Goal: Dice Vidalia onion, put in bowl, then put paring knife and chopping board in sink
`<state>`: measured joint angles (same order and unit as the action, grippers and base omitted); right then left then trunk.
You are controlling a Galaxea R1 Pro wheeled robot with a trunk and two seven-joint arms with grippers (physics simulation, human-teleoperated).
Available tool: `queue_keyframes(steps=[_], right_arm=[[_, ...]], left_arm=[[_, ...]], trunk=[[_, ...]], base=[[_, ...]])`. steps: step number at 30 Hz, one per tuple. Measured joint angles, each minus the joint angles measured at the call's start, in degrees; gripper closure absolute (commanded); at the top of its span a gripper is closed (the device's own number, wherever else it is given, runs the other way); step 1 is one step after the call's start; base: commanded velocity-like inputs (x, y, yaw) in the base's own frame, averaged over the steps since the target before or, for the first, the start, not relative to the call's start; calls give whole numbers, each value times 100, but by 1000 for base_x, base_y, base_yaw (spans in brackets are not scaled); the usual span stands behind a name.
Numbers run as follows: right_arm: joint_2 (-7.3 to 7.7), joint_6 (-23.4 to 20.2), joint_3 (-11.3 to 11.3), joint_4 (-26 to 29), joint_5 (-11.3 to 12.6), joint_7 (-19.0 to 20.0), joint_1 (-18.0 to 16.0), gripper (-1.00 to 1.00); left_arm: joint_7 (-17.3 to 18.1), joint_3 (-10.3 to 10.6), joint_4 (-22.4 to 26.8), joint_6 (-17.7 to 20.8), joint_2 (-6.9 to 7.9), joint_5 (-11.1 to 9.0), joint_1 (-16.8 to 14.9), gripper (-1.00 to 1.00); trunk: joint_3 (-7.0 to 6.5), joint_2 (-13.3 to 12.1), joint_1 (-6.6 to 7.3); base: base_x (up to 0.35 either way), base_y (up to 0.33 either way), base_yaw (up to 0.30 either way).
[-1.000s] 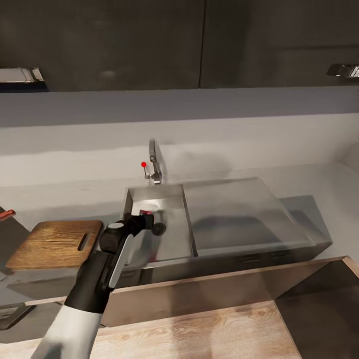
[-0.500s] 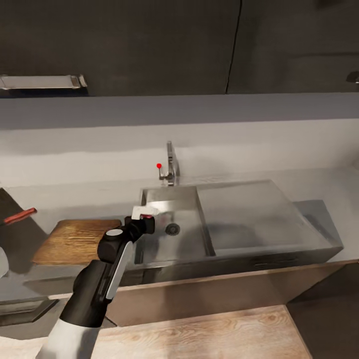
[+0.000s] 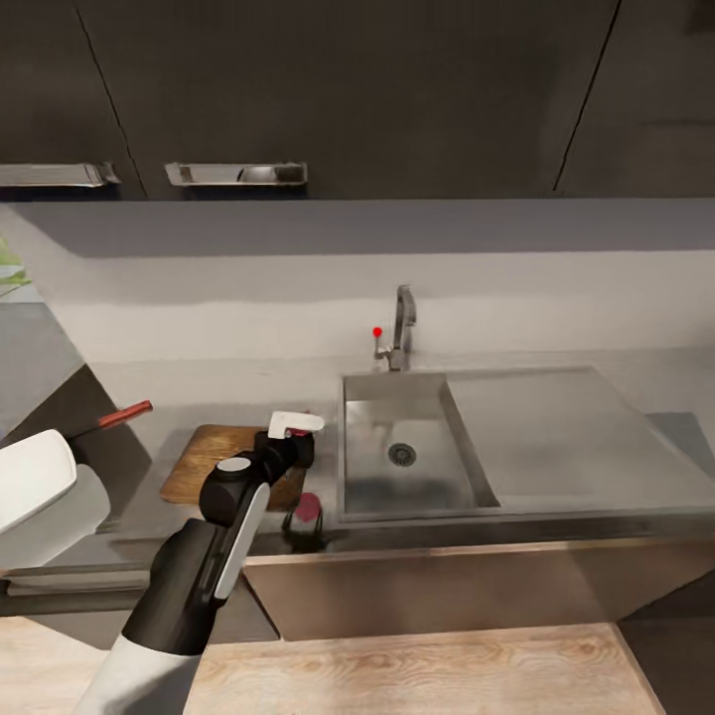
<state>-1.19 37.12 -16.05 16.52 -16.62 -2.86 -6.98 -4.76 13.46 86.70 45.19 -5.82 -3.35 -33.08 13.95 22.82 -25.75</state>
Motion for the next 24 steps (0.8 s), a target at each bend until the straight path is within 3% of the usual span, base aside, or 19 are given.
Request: queue_keyframes(steps=[19, 24], right_arm=[[9, 0, -10, 1, 0, -8, -1, -100], [13, 0, -11, 3, 0, -1, 5, -100]], left_arm=[[0, 18, -5, 0, 0, 1, 0, 100], [-1, 200, -38, 0, 5, 0, 0, 100]], trunk=[[-41, 0, 0], [-43, 0, 1]], base=[[3, 316, 17], [62, 110, -31]])
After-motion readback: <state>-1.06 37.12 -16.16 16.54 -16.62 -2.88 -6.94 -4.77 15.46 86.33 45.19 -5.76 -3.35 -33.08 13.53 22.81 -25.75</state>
